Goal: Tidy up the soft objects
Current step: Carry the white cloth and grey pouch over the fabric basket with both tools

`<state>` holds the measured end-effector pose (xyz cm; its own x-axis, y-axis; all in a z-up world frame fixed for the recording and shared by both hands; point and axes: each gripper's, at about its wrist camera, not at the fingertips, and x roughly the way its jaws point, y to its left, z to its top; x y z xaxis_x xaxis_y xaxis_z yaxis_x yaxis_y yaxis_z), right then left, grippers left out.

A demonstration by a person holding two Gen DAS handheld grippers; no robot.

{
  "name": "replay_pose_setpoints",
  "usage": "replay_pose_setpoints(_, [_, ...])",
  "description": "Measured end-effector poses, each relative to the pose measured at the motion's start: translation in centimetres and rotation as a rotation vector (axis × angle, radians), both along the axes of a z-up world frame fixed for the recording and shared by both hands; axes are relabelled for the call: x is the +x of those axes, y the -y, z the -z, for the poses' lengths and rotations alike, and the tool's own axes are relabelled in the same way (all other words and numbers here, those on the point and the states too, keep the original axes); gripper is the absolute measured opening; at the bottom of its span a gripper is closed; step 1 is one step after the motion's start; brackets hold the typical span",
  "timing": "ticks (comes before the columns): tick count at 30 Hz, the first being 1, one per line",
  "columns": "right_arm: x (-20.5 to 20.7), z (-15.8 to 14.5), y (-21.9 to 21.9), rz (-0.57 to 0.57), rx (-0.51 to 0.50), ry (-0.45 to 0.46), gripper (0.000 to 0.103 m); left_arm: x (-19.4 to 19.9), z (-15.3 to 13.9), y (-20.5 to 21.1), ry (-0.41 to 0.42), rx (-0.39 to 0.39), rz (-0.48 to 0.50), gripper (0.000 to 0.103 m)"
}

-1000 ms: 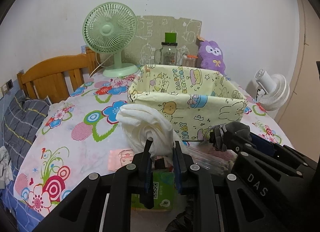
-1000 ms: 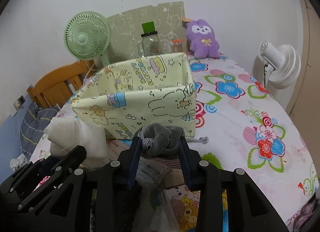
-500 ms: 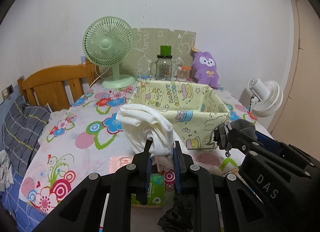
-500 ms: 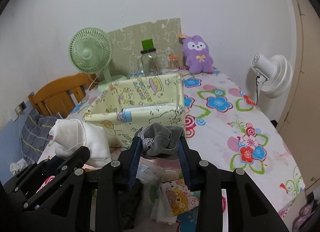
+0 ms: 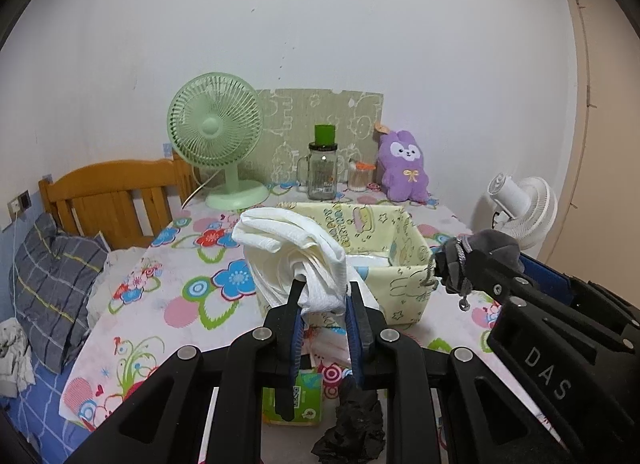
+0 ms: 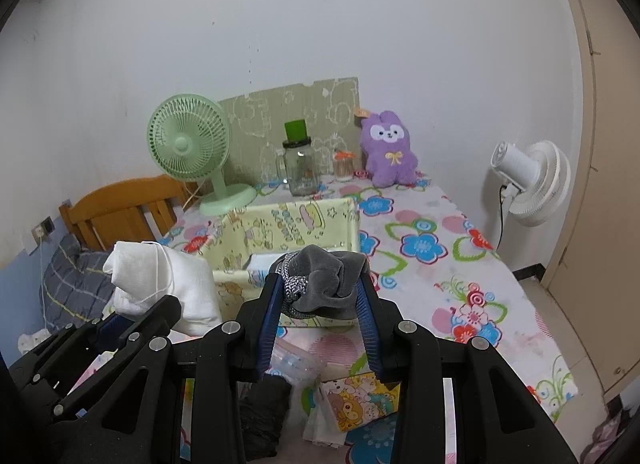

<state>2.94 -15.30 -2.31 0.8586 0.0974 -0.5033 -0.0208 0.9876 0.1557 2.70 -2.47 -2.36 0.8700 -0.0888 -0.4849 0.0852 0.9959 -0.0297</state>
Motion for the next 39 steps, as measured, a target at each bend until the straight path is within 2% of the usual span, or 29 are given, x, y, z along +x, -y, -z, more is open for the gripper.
replay_pose_setpoints(16, [0.8, -2.4, -0.3, 0.006, -0.006, 0.037, 0.04, 1.0, -2.2, 0.9, 0.034, 0.014, 0.036, 0.017])
replay_pose_setpoints(39, [9.3, -1.6, 0.1, -0.011, 0.032, 0.004, 0.04, 9.1, -2.0, 1.0, 0.0, 0.017, 0.03, 0.017])
